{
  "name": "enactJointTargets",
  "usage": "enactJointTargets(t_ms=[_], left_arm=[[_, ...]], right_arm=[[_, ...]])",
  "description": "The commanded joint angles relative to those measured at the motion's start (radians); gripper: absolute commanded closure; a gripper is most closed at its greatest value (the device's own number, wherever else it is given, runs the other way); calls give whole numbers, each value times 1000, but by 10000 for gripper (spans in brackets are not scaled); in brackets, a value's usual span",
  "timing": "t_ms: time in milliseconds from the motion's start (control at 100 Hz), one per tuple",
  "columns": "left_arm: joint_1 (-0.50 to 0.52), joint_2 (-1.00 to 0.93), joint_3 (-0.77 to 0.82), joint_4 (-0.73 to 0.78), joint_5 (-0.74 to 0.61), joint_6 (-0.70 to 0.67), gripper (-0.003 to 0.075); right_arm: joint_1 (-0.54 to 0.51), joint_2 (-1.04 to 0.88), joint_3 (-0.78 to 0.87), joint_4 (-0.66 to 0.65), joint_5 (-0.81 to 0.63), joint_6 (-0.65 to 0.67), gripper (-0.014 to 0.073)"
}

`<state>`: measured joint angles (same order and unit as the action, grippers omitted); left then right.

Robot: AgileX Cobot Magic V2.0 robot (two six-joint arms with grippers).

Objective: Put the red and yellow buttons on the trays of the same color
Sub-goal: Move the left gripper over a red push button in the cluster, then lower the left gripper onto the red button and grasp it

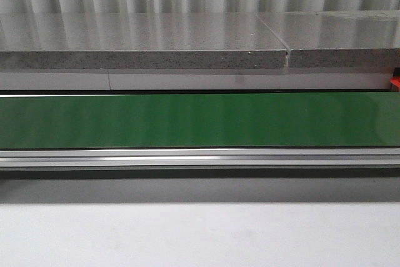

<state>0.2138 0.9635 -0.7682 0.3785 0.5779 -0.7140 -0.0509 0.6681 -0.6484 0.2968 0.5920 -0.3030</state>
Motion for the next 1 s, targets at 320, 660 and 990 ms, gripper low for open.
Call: enactJointTargets(t_ms=[320,660,990], left_arm=[[57,293,-54,5,-110,28,83],[57,438,-56,4,-195,31,83],[57,521,-111,4,-209,31,83]], right_arm=[[2,-6,-25,15,-58,-10,686],[2,-6,-25,15,-58,-10,686],[2,-6,-25,15,-58,-10,686]])
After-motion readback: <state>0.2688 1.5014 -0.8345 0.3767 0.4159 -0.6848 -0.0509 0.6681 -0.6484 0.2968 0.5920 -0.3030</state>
